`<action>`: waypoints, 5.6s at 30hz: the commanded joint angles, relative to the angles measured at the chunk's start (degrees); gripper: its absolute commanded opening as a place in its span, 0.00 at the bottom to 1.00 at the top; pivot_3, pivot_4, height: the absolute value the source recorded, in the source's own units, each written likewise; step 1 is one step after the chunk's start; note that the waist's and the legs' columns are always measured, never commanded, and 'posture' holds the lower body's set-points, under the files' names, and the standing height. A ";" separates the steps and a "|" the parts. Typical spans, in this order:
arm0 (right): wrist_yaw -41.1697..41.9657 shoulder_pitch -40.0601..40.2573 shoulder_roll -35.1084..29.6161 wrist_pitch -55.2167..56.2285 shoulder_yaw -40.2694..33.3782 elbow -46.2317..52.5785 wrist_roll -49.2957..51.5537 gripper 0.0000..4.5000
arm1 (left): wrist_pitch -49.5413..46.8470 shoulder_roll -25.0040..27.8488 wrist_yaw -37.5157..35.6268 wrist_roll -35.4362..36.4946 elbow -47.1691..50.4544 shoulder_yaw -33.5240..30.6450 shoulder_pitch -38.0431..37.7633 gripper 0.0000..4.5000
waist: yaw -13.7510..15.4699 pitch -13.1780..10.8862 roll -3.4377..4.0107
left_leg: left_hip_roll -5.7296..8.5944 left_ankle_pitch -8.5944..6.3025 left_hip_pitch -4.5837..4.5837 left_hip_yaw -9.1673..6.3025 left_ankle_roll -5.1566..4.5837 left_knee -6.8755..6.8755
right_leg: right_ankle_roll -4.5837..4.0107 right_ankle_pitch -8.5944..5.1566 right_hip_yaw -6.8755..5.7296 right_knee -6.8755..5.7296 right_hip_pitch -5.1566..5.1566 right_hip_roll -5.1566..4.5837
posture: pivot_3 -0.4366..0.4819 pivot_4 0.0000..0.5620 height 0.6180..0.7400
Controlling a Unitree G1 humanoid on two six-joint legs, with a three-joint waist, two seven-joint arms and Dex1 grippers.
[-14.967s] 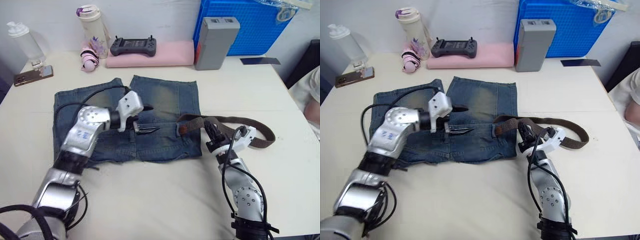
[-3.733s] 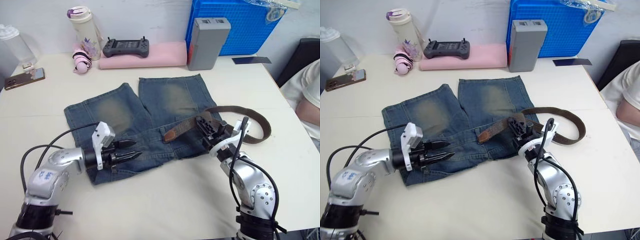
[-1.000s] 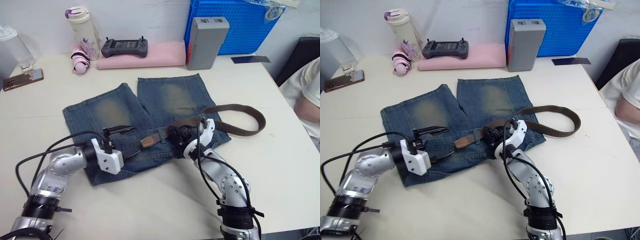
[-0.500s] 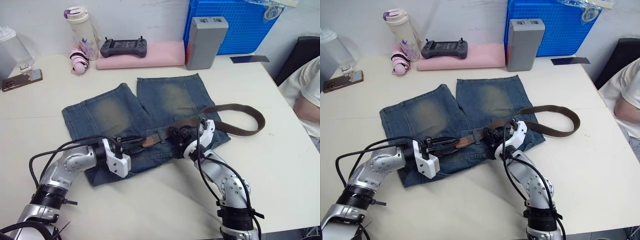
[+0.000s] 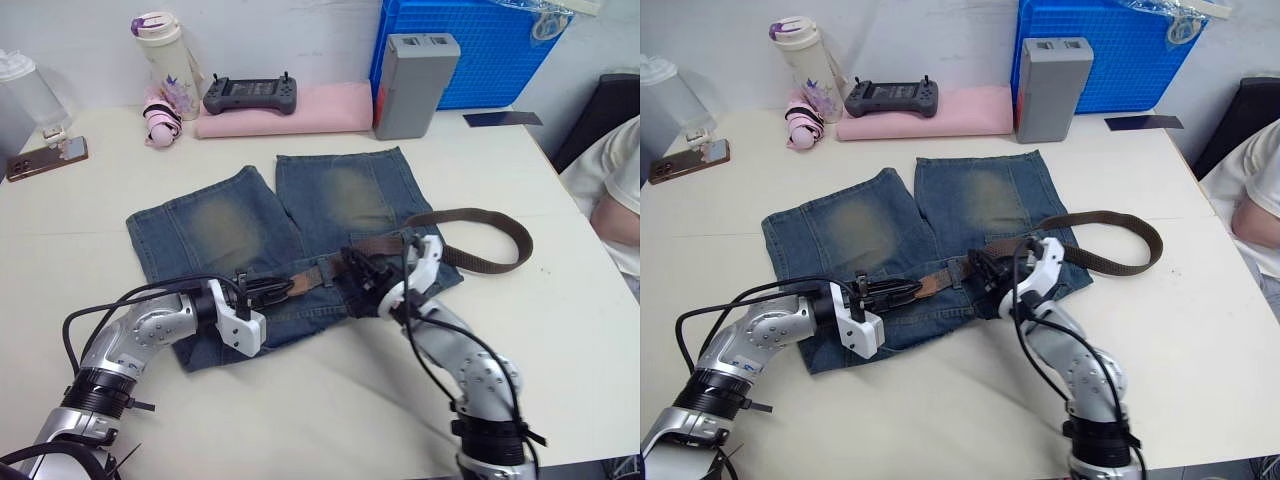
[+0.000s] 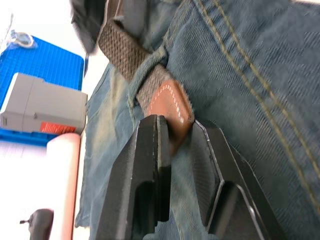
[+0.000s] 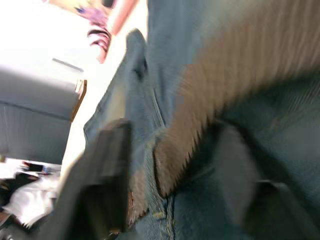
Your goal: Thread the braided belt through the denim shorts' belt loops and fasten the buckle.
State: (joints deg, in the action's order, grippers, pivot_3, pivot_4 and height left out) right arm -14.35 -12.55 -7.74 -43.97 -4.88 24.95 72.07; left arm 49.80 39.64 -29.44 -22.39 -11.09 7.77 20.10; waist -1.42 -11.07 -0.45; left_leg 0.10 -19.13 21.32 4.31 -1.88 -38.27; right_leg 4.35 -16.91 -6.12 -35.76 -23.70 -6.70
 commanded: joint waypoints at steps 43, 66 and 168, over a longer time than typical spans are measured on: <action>41.07 4.94 -29.67 15.33 28.09 5.25 -81.29 0.00 | -1.83 -0.53 0.30 2.56 2.94 2.01 2.18 0.00 | 1.53 0.07 -0.14 | -0.06 -0.05 -0.05 0.01 -0.03 -0.78 | 0.04 0.01 -0.08 -0.19 0.23 0.04 | 0.48 0.27 0.87; 42.39 4.99 -25.99 13.95 27.49 5.79 -84.27 0.00 | 3.76 0.00 4.83 -5.45 -5.10 4.67 6.98 0.59 | 1.38 0.13 -0.23 | -0.05 -0.05 -0.05 0.02 -0.02 -0.79 | 0.04 0.01 -0.10 -0.24 0.22 0.09 | 0.48 0.27 0.87; -4.15 5.38 -8.61 3.13 -3.11 -1.61 26.36 0.00 | -18.08 10.00 -9.26 29.57 20.11 -3.37 -24.88 0.61 | -0.13 0.12 -0.20 | -0.14 -0.20 0.03 0.05 -0.15 -0.64 | 0.05 0.03 0.06 -0.10 0.13 0.04 | 0.48 0.27 0.87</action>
State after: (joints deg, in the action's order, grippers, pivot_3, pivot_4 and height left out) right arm -21.94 -7.19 -15.84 -41.25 -7.51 23.31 101.28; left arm 31.92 48.90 -37.15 4.63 7.23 5.75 -3.94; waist -1.55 -10.95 -0.65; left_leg -0.04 -19.33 21.35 4.36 -2.04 -38.91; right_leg 4.40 -16.88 -6.06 -35.87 -23.57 -6.67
